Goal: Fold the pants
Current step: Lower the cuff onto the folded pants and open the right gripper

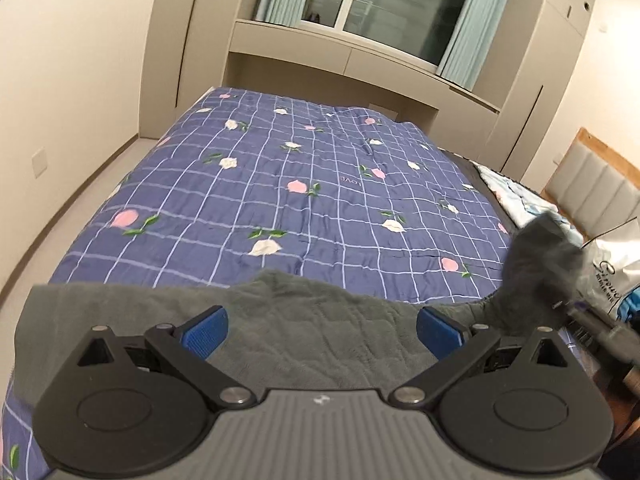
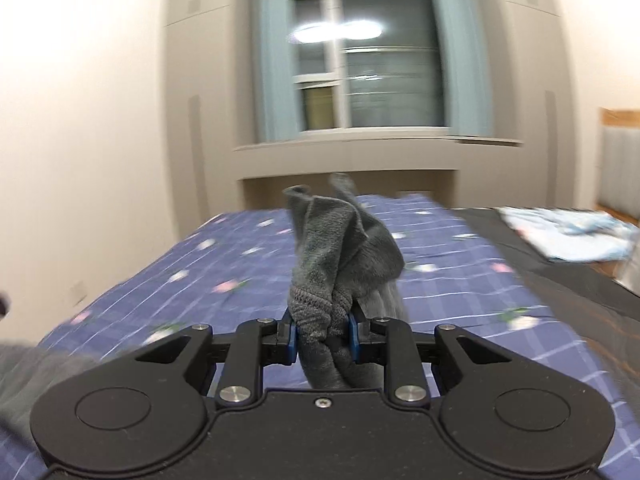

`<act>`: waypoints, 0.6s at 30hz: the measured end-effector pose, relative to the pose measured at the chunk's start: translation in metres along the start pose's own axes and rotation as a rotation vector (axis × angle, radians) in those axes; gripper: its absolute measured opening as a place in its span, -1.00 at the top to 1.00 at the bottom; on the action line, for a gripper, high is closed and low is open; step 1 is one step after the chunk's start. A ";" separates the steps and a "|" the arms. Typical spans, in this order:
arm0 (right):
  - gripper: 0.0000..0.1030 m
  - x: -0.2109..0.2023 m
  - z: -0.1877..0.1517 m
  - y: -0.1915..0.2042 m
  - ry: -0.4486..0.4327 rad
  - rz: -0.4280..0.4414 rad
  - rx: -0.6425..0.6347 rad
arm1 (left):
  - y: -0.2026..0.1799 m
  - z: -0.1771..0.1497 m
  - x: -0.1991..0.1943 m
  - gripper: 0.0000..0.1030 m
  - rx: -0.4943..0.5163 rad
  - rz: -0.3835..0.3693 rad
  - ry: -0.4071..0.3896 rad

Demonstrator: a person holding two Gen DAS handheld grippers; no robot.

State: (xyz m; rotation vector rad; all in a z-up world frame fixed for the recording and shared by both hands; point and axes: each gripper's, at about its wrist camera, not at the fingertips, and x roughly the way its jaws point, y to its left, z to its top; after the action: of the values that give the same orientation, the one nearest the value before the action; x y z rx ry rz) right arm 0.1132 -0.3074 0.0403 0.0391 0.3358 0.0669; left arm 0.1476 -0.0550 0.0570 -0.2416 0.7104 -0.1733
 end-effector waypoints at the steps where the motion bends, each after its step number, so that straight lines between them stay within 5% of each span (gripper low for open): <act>1: 0.52 0.000 -0.003 0.015 0.011 0.017 -0.023 | 0.004 -0.003 -0.001 -0.99 -0.012 -0.006 0.004; 8: 0.52 0.019 -0.047 0.103 0.137 0.080 -0.153 | 0.023 -0.023 -0.008 -0.99 -0.085 -0.026 0.020; 13: 0.52 0.032 -0.075 0.131 0.227 0.137 -0.213 | 0.026 -0.039 0.002 -0.99 -0.129 -0.070 0.044; 18: 0.23 0.032 -0.101 0.142 0.273 0.159 -0.257 | 0.031 -0.046 0.030 -0.99 -0.214 -0.124 0.121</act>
State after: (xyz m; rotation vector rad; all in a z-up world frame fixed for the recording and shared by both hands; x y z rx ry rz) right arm 0.1020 -0.1609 -0.0581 -0.2000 0.5944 0.2736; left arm 0.1420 -0.0397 -0.0036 -0.4835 0.8355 -0.2320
